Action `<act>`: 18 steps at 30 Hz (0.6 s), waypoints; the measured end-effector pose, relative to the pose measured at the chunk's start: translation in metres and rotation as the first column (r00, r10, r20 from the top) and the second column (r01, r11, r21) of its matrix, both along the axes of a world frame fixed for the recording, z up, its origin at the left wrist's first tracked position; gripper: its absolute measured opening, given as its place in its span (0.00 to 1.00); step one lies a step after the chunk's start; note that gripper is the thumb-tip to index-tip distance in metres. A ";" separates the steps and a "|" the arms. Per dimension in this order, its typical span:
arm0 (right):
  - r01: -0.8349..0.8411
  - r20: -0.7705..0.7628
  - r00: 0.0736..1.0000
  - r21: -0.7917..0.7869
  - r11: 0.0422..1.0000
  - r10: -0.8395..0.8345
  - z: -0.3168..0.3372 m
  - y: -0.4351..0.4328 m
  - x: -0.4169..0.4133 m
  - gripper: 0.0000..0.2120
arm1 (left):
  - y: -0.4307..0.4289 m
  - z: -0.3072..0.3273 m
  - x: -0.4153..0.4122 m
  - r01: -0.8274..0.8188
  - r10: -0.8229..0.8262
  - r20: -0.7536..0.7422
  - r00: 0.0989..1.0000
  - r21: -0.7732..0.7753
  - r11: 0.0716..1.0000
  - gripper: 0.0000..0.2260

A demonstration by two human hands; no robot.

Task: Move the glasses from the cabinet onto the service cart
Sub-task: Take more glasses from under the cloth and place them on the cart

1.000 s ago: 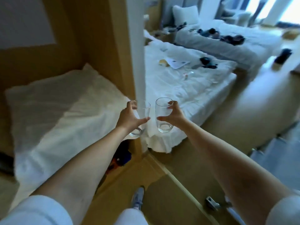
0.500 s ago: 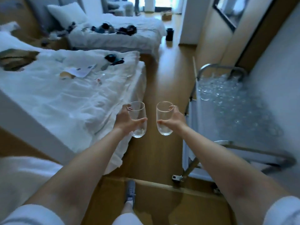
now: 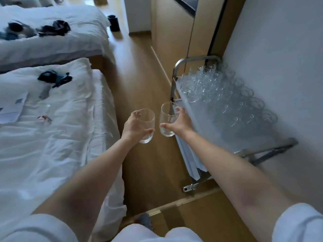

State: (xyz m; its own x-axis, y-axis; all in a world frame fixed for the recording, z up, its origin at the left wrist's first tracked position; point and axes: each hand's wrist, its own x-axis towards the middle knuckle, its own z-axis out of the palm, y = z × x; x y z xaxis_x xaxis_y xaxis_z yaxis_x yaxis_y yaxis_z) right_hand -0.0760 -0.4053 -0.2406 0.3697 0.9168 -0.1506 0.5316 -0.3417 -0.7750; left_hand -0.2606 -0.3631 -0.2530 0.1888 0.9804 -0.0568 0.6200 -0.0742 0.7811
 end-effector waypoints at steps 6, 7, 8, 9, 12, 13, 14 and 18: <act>0.059 -0.008 0.998 -0.078 0.995 -0.060 -0.030 0.032 -0.019 0.44 | 0.046 -0.030 -0.009 0.081 -0.083 -0.036 0.996 -0.066 0.995 0.42; 0.069 0.000 0.998 -0.095 0.993 -0.069 -0.033 0.035 -0.019 0.44 | 0.051 -0.036 -0.009 0.098 -0.102 -0.049 0.994 -0.073 0.992 0.42; 0.081 0.005 0.997 -0.107 0.991 -0.081 -0.037 0.038 -0.017 0.44 | 0.056 -0.040 -0.009 0.115 -0.121 -0.060 0.991 -0.083 0.990 0.43; 0.099 0.006 0.995 -0.119 0.988 -0.099 -0.043 0.044 -0.015 0.44 | 0.064 -0.047 -0.007 0.128 -0.135 -0.065 0.989 -0.100 0.987 0.43; 0.144 0.009 0.989 -0.145 0.979 -0.145 -0.060 0.060 -0.003 0.45 | 0.085 -0.065 0.002 0.153 -0.165 -0.072 0.984 -0.151 0.977 0.42; 0.149 0.013 0.989 -0.156 0.976 -0.149 -0.066 0.065 0.002 0.45 | 0.089 -0.071 0.005 0.165 -0.179 -0.081 0.980 -0.158 0.974 0.42; 0.156 0.014 0.988 -0.173 0.973 -0.156 -0.073 0.075 0.008 0.45 | 0.098 -0.078 0.010 0.180 -0.197 -0.091 0.976 -0.166 0.970 0.42; 0.179 -0.006 0.983 -0.195 0.964 -0.184 -0.095 0.125 0.027 0.44 | 0.139 -0.096 0.027 0.230 -0.262 -0.138 0.955 -0.213 0.950 0.42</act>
State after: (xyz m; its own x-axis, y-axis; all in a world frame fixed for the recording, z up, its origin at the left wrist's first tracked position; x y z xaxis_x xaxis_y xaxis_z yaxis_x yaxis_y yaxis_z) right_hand -0.0492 -0.2805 -0.3354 0.5215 0.7873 -0.3290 0.4286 -0.5751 -0.6968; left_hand -0.2335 -0.2243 -0.3487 0.3954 0.8716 -0.2897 0.7209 -0.0990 0.6859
